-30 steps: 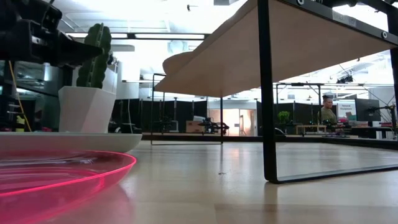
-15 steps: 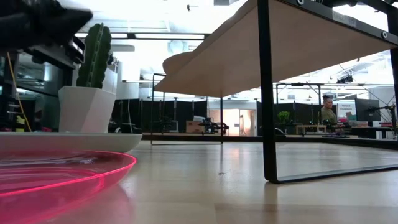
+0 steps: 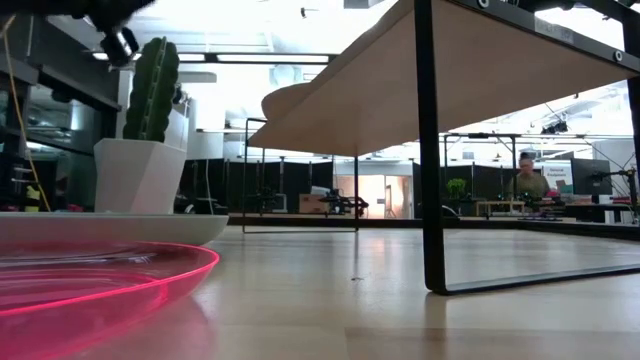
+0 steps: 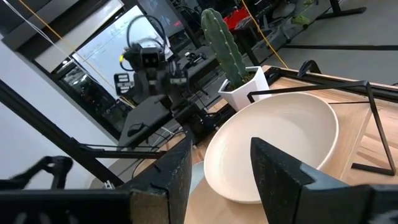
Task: Place and stack plates onto a shelf
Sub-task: Stack the left gray plate on top of the white plate on the shelf
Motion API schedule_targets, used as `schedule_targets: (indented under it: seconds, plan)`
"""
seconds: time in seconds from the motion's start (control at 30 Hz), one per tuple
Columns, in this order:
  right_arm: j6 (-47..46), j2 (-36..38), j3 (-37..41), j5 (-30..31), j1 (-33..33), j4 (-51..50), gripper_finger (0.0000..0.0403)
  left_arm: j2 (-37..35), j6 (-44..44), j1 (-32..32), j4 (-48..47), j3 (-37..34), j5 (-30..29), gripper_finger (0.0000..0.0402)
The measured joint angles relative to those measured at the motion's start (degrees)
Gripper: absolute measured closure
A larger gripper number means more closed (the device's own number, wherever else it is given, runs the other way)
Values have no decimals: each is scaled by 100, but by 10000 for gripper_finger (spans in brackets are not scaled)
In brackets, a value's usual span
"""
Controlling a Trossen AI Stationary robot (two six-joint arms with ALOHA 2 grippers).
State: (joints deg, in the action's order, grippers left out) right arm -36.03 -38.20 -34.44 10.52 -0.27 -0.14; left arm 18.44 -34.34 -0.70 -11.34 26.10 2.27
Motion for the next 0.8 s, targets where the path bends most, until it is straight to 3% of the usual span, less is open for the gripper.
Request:
schedule_targets:
  seconds: [0.1, 0.23, 0.43, 0.8]
  plan:
    - [0, 1, 0, 0, 0, 0, 256, 694, -436, -47, -2096, 649, 449, 282]
    - [2, 0, 0, 0, -4, -2, 256, 1341, -1499, -279, -3311, 678, 904, 264]
    - [2, 0, 0, 1, -7, -44, 256, 1897, -3456, -725, -3482, 124, 920, 261]
    - [4, -4, 0, 2, -7, -141, 256, 2491, -4833, -795, -2857, -381, 216, 261]
